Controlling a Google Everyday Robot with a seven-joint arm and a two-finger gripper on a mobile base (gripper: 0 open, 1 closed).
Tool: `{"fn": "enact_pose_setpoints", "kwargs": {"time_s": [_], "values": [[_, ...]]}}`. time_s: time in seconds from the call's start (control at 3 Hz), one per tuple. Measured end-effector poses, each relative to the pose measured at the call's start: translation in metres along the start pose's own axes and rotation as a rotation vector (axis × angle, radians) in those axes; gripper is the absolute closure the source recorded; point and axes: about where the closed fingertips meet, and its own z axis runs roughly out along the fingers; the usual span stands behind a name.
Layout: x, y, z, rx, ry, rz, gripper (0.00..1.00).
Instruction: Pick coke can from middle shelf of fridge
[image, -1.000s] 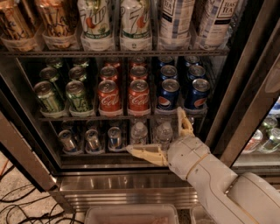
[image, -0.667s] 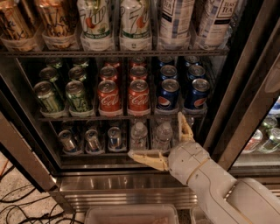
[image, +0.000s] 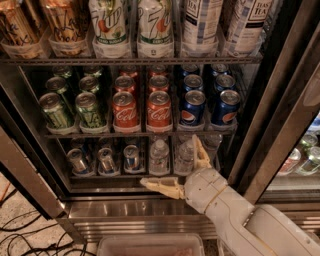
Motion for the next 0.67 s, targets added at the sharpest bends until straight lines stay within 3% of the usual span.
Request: {"fn": "enact_pose_setpoints", "kwargs": {"time_s": [0.33,0.67], "values": [[-0.0061,0.0058,0.0076,-0.027,-0.058,0.009,0.0],[-0.0071,0.0047,0.0086,-0.026,-0.051,0.007,0.0]]}}
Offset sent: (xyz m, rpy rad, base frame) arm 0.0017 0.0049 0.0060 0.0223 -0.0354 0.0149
